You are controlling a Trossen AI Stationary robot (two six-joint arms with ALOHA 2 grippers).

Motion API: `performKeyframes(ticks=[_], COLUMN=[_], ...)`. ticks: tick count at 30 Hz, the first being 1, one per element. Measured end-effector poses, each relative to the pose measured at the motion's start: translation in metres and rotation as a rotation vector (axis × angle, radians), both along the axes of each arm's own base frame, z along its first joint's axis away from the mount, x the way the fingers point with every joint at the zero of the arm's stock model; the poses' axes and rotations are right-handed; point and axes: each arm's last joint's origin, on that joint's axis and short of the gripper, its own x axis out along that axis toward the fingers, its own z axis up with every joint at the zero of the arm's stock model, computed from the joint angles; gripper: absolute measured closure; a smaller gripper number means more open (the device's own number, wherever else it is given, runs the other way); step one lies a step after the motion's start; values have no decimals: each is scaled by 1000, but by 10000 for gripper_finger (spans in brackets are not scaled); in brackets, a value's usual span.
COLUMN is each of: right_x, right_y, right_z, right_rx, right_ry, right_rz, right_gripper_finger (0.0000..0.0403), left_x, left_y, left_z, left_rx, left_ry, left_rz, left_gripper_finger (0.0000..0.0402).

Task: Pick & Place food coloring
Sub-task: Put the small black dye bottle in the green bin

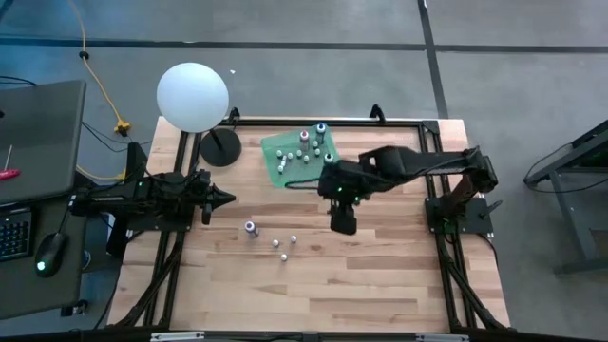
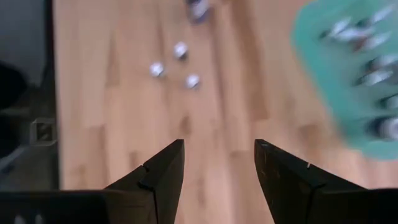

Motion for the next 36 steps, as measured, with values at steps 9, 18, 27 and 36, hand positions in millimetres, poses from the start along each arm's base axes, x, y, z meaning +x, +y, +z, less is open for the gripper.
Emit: performKeyframes(ticks=[9,18,27,36], right_x=[-13,-34,-30,16], right_y=[23,26,23,33], right_z=[-99,-190,-235,-248], right_rx=[227,231,30,-31], right_ry=[46,-395,-566,-546], right_rz=[31,-41,-35,109], right_gripper_finger=[218,218,217,217], left_x=[0,0,0,0], left_y=[0,0,0,0], left_z=[0,0,0,0], left_rx=[0,0,0,0], left_ry=[0,0,0,0], left_rz=[0,0,0,0], left_gripper_finger=[401,401,401,401])
